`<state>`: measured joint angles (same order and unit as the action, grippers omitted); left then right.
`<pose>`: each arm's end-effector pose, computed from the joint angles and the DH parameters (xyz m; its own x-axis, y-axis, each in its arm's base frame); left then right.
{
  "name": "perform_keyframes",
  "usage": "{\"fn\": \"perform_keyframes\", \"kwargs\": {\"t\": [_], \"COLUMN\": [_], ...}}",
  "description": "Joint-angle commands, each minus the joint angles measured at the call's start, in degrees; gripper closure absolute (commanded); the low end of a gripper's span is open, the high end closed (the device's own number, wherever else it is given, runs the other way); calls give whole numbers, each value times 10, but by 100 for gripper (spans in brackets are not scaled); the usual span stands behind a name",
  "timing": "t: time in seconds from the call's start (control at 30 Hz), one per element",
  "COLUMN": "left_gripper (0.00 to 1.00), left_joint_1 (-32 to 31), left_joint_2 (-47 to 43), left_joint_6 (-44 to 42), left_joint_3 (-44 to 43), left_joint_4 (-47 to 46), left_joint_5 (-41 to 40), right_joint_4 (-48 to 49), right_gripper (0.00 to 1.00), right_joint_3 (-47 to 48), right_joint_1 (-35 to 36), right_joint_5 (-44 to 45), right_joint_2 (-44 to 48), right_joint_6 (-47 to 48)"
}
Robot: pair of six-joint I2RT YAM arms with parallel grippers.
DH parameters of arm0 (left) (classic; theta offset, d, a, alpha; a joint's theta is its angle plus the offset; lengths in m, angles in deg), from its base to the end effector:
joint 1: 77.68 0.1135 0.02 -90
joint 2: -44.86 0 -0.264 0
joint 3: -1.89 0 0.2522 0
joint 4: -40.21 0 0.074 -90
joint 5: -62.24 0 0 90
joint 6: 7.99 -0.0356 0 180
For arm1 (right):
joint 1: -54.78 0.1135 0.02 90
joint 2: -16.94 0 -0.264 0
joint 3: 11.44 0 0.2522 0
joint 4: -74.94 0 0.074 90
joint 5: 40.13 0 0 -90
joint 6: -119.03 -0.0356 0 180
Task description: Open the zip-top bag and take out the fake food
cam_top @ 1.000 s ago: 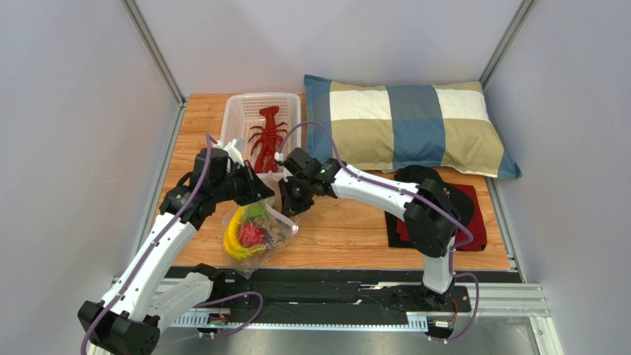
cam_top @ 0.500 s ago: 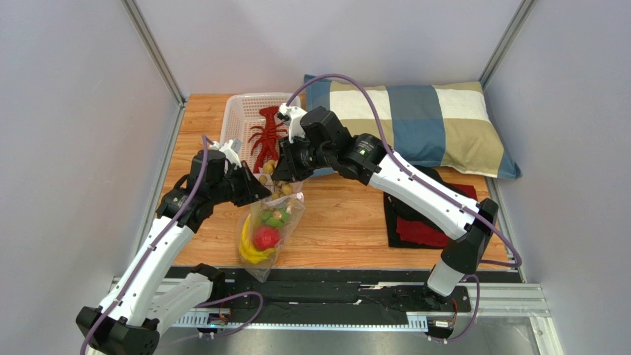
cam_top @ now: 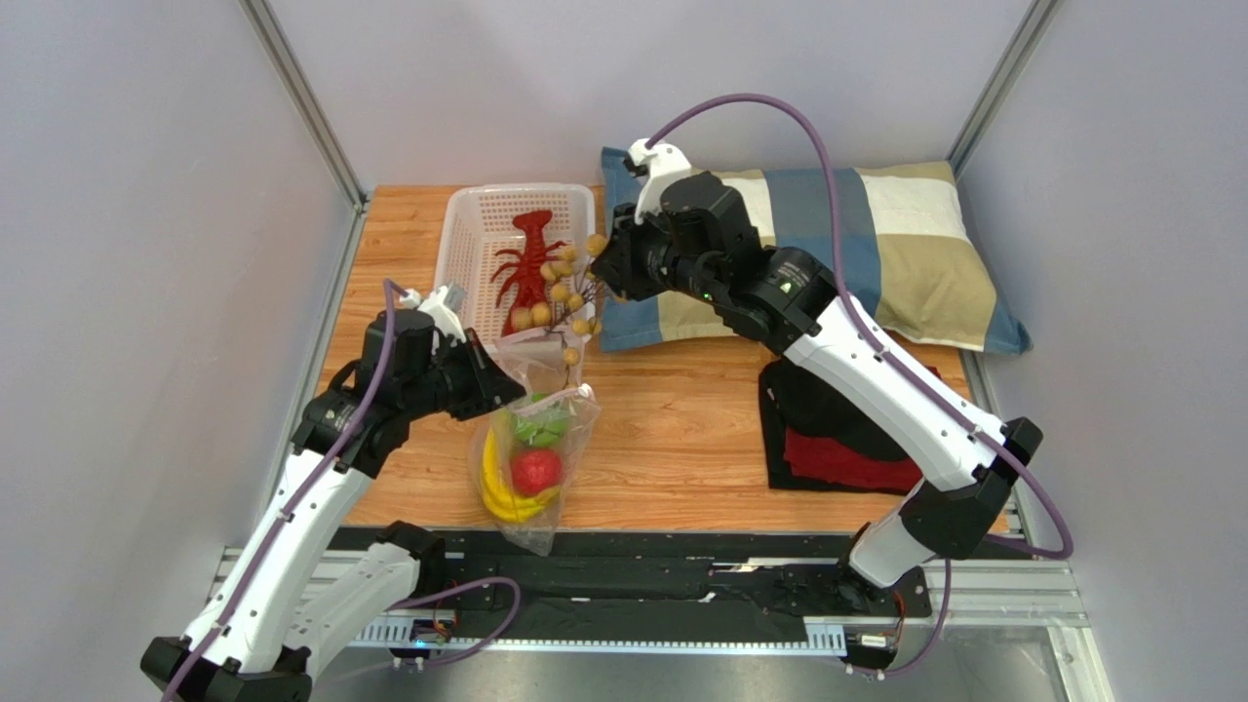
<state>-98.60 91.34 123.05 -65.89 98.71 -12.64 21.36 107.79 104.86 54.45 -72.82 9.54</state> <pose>0.1457 -0.0656 0.3310 -0.7797 -0.3805 -0.4972 0.0356 0.7659 -0.6419 0.2193 0.2577 0.4568 -0.4866 -0.0633 -0.8713 -0.5891 0.7602 0.2738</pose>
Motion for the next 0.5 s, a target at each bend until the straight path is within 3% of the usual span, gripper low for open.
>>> {"fn": "perform_keyframes", "kwargs": {"t": [0.0,0.13,0.27,0.4,0.47], "left_gripper": [100,100,100,100,100], "left_joint_1": [0,0,1,0,0], "left_joint_2": [-13,-12,-7,-8,-17], "left_joint_6": [-19,-10,-7,-4,2], "left_joint_3": [-36,-24,-7,19,29], "left_joint_4": [26,19,5,1,-3], "left_joint_5": [-3,14,16,18,23], "right_joint_4": [46,49,94,248,259], "right_gripper": [100,100,100,100,100], "right_joint_3": [-25,24,100,70,89], "right_joint_1": [-20,-22,-23,-23,-23], "right_joint_5": [-8,-59,-139,-108,-86], "right_joint_2": [27,-7,-55,-60,-86], "right_joint_6": [11,-2,-90,-127,-122]}}
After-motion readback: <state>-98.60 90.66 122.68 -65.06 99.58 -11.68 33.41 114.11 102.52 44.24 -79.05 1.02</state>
